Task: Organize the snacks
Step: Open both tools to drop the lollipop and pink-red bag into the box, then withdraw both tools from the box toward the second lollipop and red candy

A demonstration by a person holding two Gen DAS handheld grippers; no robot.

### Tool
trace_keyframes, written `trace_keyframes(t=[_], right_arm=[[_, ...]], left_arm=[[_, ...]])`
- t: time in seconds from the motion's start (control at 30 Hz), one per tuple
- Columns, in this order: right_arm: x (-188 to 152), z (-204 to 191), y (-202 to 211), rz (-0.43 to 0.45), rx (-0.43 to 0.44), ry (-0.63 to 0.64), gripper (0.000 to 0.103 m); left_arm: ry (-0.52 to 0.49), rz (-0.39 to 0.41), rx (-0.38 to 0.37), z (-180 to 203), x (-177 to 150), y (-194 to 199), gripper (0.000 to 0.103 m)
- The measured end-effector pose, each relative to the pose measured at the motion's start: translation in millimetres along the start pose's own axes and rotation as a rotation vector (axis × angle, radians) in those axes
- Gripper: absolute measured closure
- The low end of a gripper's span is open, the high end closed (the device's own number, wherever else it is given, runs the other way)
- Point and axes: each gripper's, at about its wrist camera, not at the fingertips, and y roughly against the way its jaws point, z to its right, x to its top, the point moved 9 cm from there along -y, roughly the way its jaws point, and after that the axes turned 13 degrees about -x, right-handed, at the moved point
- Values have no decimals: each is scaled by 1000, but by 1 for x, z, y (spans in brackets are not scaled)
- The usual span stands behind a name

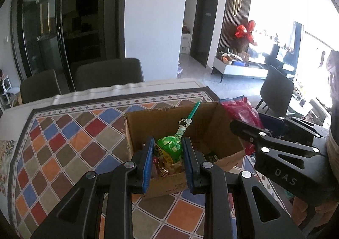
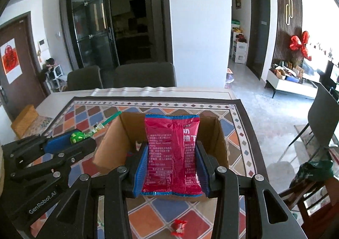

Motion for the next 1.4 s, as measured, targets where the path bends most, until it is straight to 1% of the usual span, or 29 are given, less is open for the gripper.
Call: trace_keyframes(t=[0.2, 0.43, 0.5, 0.57, 0.6, 0.7, 0.83, 0.97, 1.13, 1.33, 1.4], right_arm=[[7, 2, -15, -25, -16, 14, 60], [8, 4, -36, -62, -31, 24, 60], [8, 6, -43, -76, -36, 23, 59], [6, 8, -48, -87, -55, 20, 52], [7, 9, -48, -80, -60, 15, 51], [4, 13, -47, -84, -70, 2, 50], [-2, 16, -40, -82, -64, -10, 50], [-11, 15, -28, -65, -61, -21, 50], [-28, 12, -13, -51, -47, -49, 50], [-51, 6, 5, -40, -46, -58, 50], [-60, 4, 9, -43, -44, -62, 50]], left_arm=[[32, -45, 8, -10, 3, -21, 76], [39, -79, 32, -17, 6, -36, 75], [30, -86, 54, -19, 8, -39, 64], [19, -80, 74, -19, 8, -38, 61], [19, -79, 76, -20, 8, -38, 61], [20, -72, 69, -15, 5, -33, 61], [16, -60, 84, -12, -1, -23, 60], [39, -39, 96, -11, -11, -8, 58], [75, -34, 128, -11, -31, 9, 57], [96, -10, 164, -8, -56, 27, 57], [118, -3, 174, -9, -66, 33, 56]])
